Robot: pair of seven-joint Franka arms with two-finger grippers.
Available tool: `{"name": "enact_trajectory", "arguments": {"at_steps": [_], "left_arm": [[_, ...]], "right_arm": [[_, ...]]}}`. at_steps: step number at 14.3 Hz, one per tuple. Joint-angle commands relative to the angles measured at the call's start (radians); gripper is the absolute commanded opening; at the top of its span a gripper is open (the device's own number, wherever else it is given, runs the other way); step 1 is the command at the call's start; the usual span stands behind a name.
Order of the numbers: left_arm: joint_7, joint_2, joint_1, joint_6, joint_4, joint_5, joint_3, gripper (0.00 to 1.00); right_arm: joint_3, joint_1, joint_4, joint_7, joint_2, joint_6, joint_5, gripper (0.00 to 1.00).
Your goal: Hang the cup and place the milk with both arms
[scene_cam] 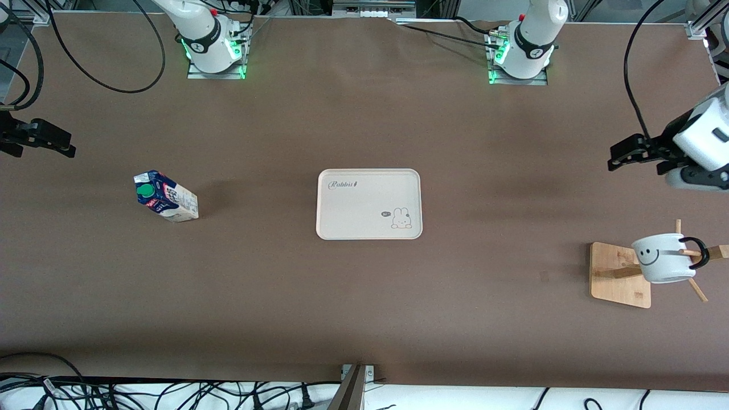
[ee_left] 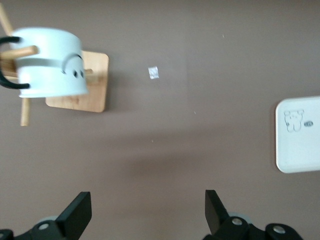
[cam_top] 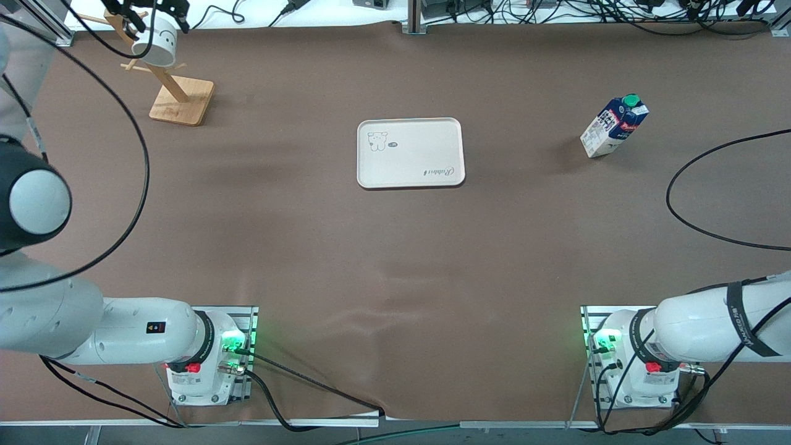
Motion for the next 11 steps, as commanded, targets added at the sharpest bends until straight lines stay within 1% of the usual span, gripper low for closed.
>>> {"name": "enact_trajectory", "arguments": {"at_steps": [1, 5, 6, 7, 8, 11], "left_arm": [[0.004, -0.153, -0.055, 0.076, -0.159, 0.070, 0.029, 1.00], [-0.016, -0.141, -0.046, 0.061, -0.147, 0.076, 0.020, 1.00], [-0.020, -0.141, -0.039, 0.038, -0.142, 0.081, -0.021, 1.00], [-0.046, -0.146, -0.008, 0.024, -0.142, 0.082, -0.060, 1.00], [-0.068, -0.147, 0.006, 0.018, -0.142, 0.081, -0.074, 1.00], [-0.060, -0.146, 0.008, 0.010, -0.142, 0.079, -0.069, 1.00]], "right_arm": [[0.000, -0.002, 0.013, -0.043, 0.004, -0.016, 0.018, 1.00], [0.000, -0.002, 0.013, -0.041, 0.007, -0.017, 0.021, 1.00], [0.000, -0.002, 0.013, -0.041, 0.007, -0.019, 0.039, 1.00], [-0.001, -0.004, 0.013, -0.041, 0.007, -0.019, 0.061, 1.00], [-0.001, -0.004, 0.013, -0.040, 0.007, -0.019, 0.065, 1.00], [-0.001, -0.005, 0.013, -0.041, 0.009, -0.017, 0.067, 1.00]]}}
